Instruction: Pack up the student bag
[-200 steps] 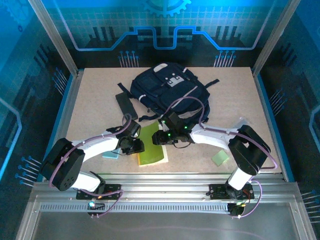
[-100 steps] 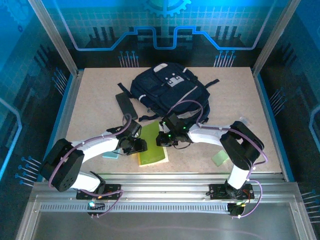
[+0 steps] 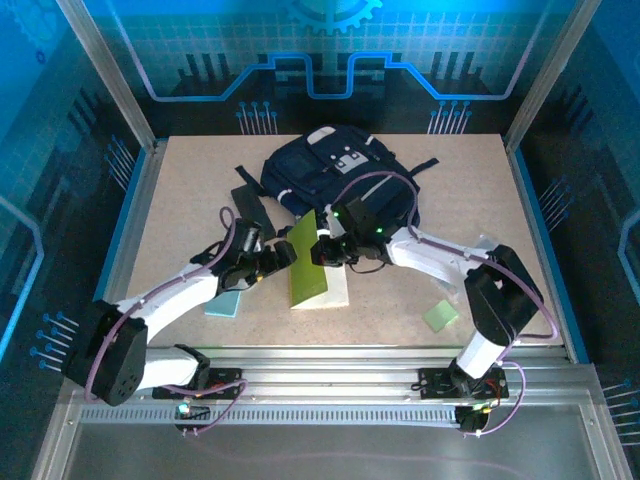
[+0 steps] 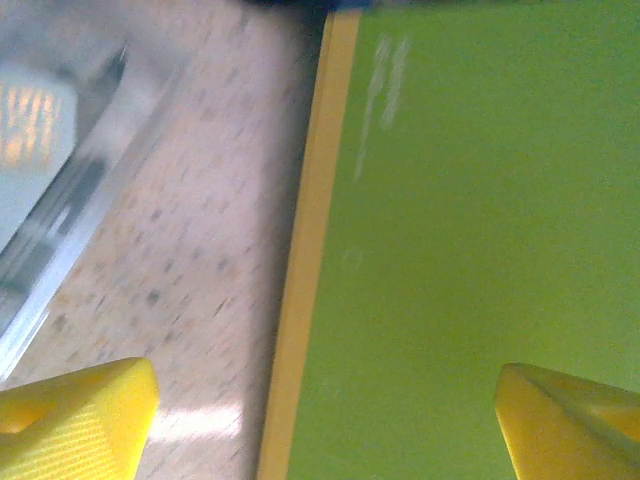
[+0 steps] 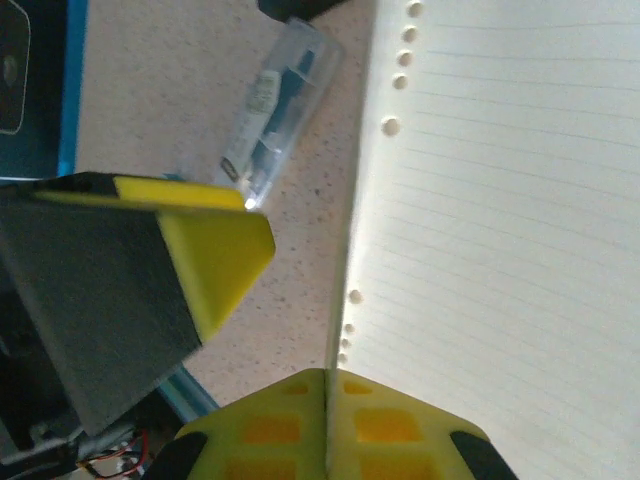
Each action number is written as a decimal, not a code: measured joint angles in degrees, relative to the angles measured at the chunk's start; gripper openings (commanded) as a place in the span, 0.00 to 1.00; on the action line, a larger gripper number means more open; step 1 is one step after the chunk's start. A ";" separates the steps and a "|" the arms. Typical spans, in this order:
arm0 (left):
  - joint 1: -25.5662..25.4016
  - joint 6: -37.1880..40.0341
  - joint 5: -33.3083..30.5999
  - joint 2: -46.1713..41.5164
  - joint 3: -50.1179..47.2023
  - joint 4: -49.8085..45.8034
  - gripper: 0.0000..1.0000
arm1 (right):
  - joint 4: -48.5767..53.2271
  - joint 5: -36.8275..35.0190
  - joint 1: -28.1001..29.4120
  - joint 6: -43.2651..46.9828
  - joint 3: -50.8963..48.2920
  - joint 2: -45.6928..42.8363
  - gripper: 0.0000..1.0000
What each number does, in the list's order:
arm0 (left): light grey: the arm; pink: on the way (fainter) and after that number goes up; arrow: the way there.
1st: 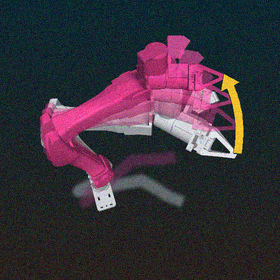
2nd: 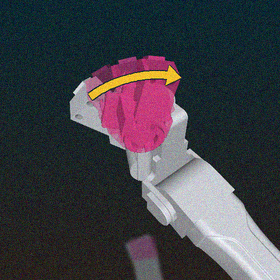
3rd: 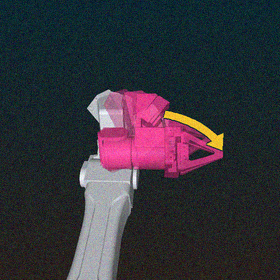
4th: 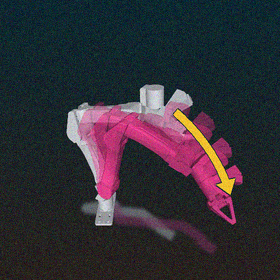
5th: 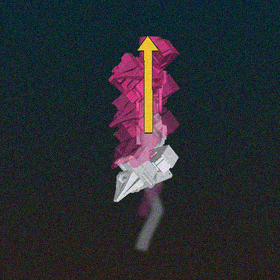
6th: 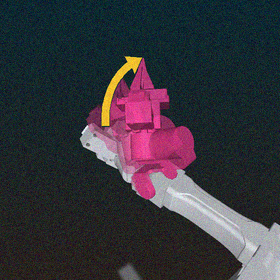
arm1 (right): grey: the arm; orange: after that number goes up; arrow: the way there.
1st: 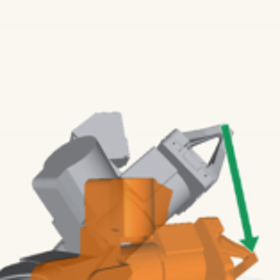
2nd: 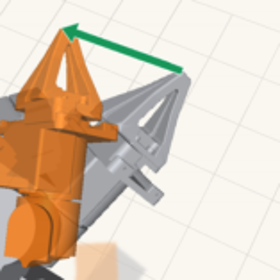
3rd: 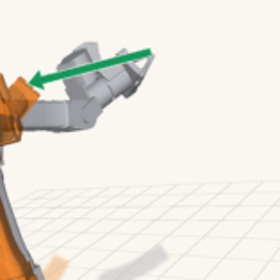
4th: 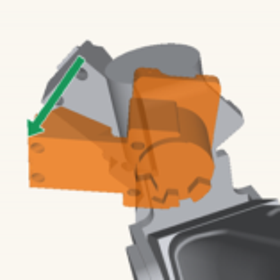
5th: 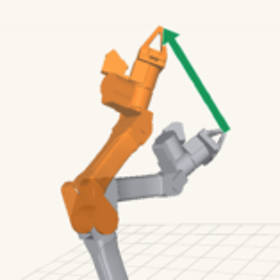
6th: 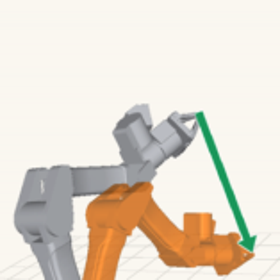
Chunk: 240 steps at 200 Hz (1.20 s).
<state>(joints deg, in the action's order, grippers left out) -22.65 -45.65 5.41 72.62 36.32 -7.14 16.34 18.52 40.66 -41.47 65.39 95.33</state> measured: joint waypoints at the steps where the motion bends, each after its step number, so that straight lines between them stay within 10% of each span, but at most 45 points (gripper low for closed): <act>1: 0.04 -0.11 0.02 -0.09 -0.15 0.35 0.91 | 0.07 0.11 -0.09 0.04 0.00 -0.11 0.00; 143: -3.65 -17.70 8.83 20.96 -5.75 46.10 0.83 | -12.17 16.57 -16.44 -6.34 -13.79 -8.11 0.00; 240: -5.64 -19.37 8.96 22.82 -4.79 50.90 0.04 | -16.39 17.90 -20.39 -8.04 -19.67 -8.09 0.01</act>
<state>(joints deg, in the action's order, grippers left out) -28.29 -65.01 14.37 95.44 31.53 43.77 -0.05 36.42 20.27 -49.52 45.71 87.24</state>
